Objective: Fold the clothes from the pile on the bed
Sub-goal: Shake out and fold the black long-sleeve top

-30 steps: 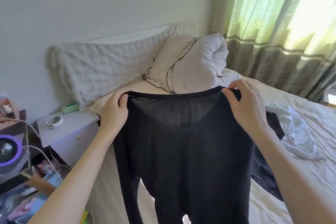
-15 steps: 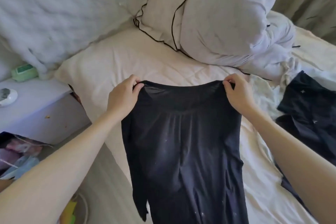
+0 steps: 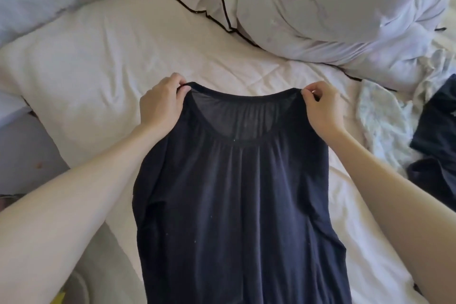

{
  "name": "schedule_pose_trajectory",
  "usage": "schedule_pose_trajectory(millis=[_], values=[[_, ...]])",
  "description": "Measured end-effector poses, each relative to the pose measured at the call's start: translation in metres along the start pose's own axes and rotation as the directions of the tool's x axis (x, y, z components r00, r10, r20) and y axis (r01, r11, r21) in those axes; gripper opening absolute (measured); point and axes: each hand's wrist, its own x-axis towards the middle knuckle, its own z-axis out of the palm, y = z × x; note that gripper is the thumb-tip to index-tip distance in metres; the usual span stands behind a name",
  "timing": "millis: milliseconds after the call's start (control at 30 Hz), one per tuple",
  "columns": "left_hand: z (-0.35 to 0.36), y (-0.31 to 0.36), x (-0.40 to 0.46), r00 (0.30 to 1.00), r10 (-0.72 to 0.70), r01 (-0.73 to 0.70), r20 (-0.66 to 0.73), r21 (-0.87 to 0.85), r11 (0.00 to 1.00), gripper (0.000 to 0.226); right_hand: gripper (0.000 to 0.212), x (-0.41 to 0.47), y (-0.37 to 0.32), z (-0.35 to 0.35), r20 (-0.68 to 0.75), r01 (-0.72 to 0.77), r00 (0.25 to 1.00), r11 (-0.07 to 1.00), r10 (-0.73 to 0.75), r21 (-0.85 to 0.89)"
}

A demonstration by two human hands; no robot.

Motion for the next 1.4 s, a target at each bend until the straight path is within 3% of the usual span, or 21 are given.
schedule_pose_trajectory(millis=[133,233,333,433,600,700,800,900,1033,1133,1233,1300,1400], values=[[0.028,-0.015,-0.014,0.985,-0.066,0.072,0.159,-0.032,0.997,0.034,0.029,-0.007,0.024,0.022,0.167,-0.071,0.982,0.988,0.093,-0.138],[0.04,-0.032,-0.034,0.958,-0.109,0.115,0.264,-0.008,0.993,0.047,0.042,-0.03,0.032,0.043,0.301,0.022,0.953,0.978,0.042,-0.206],[0.046,-0.049,-0.068,0.924,-0.189,0.206,0.333,-0.015,0.978,0.058,0.047,-0.07,0.037,0.062,0.348,0.108,0.937,0.967,-0.022,-0.231],[0.043,-0.07,-0.103,0.919,-0.27,0.283,0.286,-0.005,0.959,0.059,0.048,-0.12,0.043,0.081,0.379,0.188,0.922,0.941,-0.072,-0.28],[0.038,-0.111,-0.146,0.866,-0.376,0.419,0.33,-0.065,0.906,0.032,0.056,-0.186,0.049,0.117,0.494,0.373,0.857,0.838,-0.148,-0.398],[0.034,-0.124,-0.145,0.852,-0.449,0.499,0.269,-0.16,0.852,0.022,0.061,-0.203,0.051,0.137,0.541,0.409,0.832,0.792,-0.119,-0.454],[0.021,-0.135,-0.119,0.887,-0.431,0.46,0.167,-0.228,0.858,0.015,0.064,-0.21,0.049,0.149,0.534,0.394,0.84,0.786,-0.098,-0.476],[0.007,-0.145,-0.097,0.942,-0.325,0.333,0.079,-0.146,0.932,0.02,0.064,-0.214,0.046,0.156,0.537,0.403,0.837,0.782,-0.104,-0.475],[0.002,-0.154,-0.102,0.94,-0.297,0.284,0.168,0.102,0.954,0.024,0.065,-0.22,0.042,0.159,0.553,0.414,0.827,0.774,-0.1,-0.479],[0.001,-0.146,-0.129,0.92,-0.343,0.299,0.192,0.223,0.928,0.023,0.063,-0.236,0.032,0.155,0.49,0.345,0.865,0.837,-0.107,-0.425],[0.001,-0.124,-0.184,0.935,-0.342,0.34,0.099,0.031,0.94,0.021,0.059,-0.267,0.033,0.143,0.409,0.261,0.909,0.879,-0.084,-0.4],[0.007,-0.105,-0.226,0.891,-0.413,0.441,0.187,-0.149,0.885,0.019,0.059,-0.29,0.043,0.132,0.402,0.198,0.915,0.884,-0.013,-0.423],[0.026,-0.08,-0.275,0.659,-0.548,0.73,0.516,-0.264,0.63,0.031,0.057,-0.326,0.063,0.112,0.401,0.129,0.912,0.871,0.083,-0.474]])
